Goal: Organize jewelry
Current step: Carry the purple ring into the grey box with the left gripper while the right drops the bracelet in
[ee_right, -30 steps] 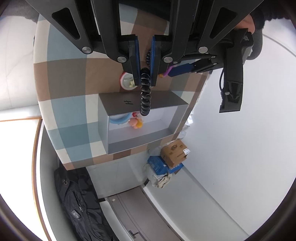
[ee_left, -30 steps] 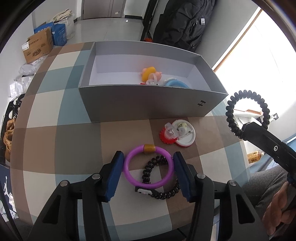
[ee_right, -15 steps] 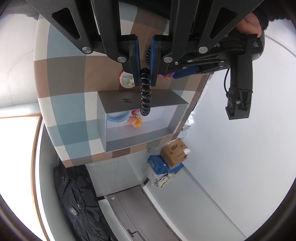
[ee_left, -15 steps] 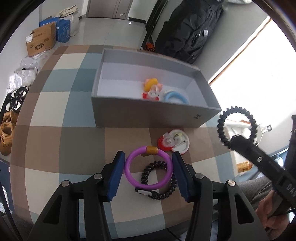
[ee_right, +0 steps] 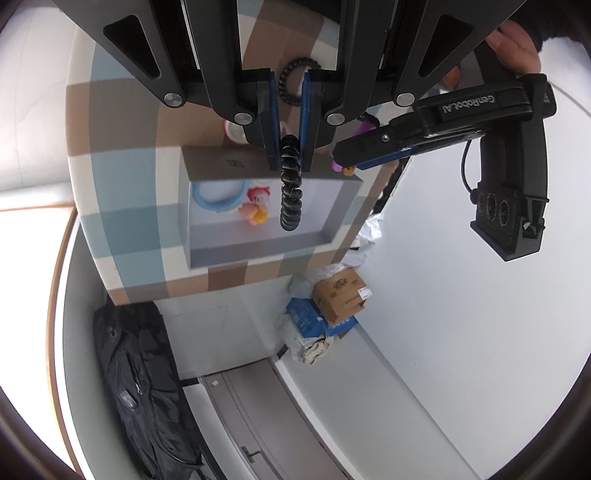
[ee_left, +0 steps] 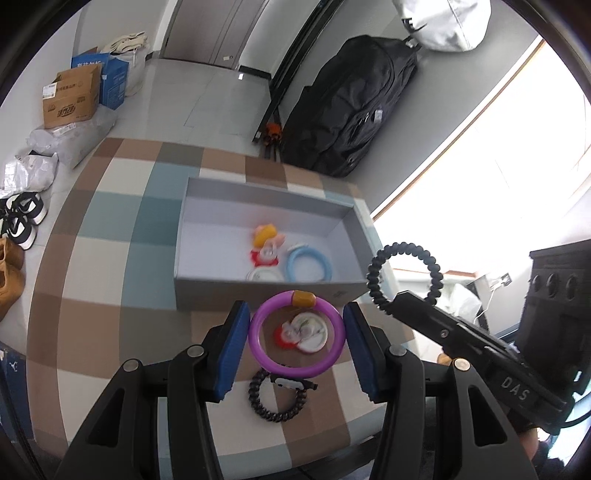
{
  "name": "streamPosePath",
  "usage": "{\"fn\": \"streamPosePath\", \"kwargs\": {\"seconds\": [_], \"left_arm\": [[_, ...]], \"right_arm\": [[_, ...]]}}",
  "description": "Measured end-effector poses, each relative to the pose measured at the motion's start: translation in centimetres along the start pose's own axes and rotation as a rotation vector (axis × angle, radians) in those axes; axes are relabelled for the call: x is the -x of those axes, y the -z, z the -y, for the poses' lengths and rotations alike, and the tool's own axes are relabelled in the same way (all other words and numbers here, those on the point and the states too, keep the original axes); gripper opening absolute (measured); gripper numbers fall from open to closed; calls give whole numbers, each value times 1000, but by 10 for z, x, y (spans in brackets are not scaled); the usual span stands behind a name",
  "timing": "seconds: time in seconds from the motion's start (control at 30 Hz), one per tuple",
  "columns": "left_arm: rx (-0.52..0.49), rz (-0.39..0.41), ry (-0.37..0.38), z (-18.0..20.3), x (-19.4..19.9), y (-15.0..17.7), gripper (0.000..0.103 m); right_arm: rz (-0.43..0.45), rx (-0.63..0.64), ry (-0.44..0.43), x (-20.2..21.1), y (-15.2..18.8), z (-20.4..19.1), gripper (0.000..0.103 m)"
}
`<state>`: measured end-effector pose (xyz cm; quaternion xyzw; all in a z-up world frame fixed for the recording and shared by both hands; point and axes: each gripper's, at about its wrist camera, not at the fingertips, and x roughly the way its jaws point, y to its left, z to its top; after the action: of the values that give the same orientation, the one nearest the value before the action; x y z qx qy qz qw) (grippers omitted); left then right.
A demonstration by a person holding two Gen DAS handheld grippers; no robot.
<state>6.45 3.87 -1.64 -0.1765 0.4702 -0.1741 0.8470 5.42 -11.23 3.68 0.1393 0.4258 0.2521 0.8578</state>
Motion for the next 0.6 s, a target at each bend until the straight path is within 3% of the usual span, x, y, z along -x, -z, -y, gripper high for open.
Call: {"fn": "streamPosePath", "kwargs": {"seconds": [0.6], "left_arm": [[98,38,66,-12,-7,-39,47]], "right_arm": [[-10,-6,10,-28,-28,5,8]]}}
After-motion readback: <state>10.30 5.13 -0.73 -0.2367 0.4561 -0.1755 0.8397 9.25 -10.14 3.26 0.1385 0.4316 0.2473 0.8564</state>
